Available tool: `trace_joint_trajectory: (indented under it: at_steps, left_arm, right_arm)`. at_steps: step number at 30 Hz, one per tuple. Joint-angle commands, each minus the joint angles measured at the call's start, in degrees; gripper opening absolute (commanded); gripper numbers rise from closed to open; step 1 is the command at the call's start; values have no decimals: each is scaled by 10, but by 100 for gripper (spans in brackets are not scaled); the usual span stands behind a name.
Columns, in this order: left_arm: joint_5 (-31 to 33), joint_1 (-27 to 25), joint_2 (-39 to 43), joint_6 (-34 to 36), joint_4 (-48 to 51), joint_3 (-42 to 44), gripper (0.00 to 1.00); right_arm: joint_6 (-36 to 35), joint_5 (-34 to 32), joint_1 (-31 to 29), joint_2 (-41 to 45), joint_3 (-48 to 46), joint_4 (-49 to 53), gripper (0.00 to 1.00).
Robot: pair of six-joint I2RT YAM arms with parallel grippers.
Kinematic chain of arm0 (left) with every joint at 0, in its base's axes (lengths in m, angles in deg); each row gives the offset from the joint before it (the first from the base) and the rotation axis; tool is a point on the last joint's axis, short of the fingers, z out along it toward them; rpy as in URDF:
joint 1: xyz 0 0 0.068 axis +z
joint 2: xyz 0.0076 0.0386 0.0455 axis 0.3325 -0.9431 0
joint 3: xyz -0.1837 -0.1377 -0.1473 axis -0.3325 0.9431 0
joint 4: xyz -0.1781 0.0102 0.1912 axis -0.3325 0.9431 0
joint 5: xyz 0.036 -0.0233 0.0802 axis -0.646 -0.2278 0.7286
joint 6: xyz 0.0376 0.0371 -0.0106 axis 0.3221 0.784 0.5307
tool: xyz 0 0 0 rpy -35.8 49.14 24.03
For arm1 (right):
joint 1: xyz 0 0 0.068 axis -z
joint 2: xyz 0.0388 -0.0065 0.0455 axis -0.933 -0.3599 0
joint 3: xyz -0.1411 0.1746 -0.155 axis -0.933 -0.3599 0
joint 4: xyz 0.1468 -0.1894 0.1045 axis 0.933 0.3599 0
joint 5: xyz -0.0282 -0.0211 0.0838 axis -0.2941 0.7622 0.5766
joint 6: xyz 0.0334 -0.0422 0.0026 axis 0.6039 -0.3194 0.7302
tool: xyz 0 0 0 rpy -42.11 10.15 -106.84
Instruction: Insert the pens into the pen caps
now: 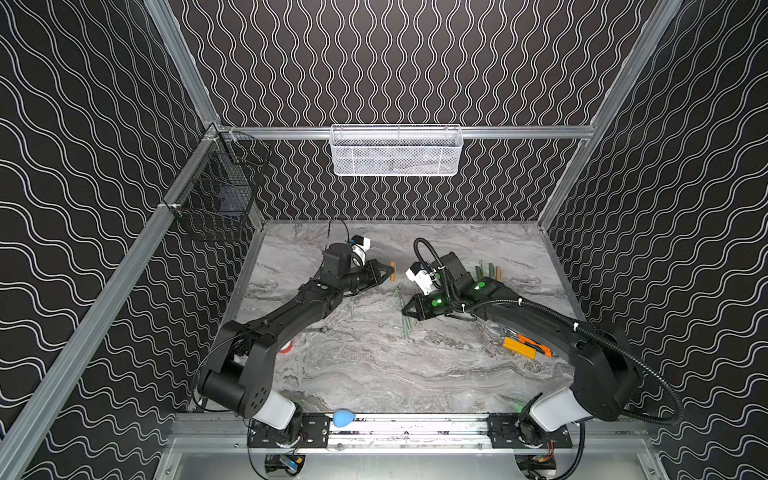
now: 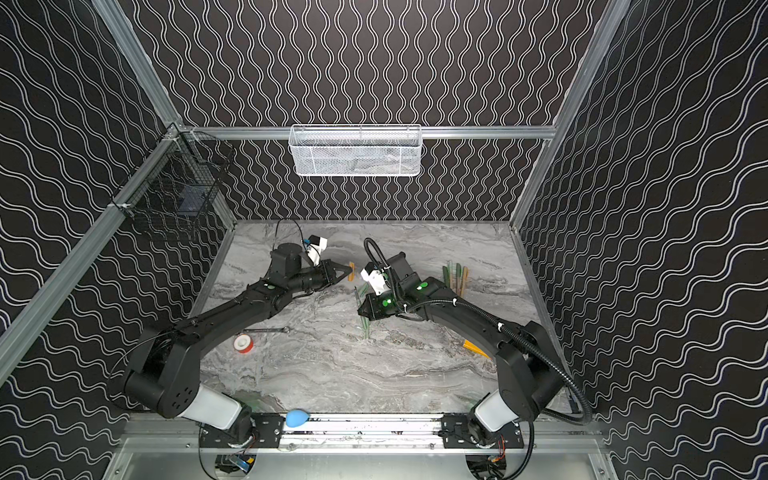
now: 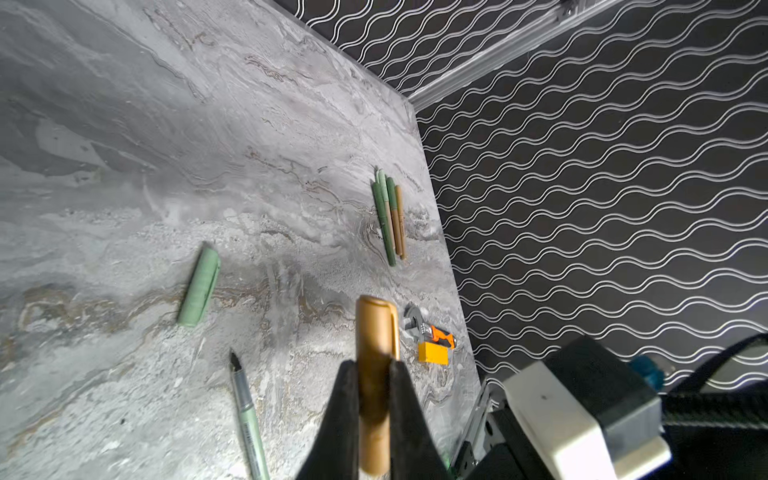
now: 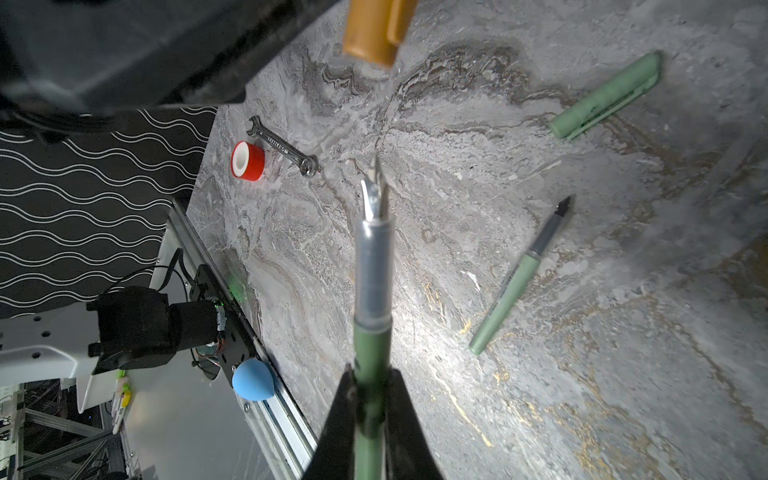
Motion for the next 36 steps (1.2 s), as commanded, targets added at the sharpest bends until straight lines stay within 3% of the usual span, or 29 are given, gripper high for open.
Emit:
trace_joint_trajectory:
  at_steps: [1,11,36]
  left_arm:
    - [-7,3,8,-19,-58,9,0]
    - [-15,7,16,-48,-115,42,0]
    - [-30,7,8,-67,-142,55,0]
  right_arm:
    - [-12,9,-1,-2,8,-22,5]
    - [-15,20,-6,-13,16,-34,5]
    - [-16,8,-7,-6,14,-38,2]
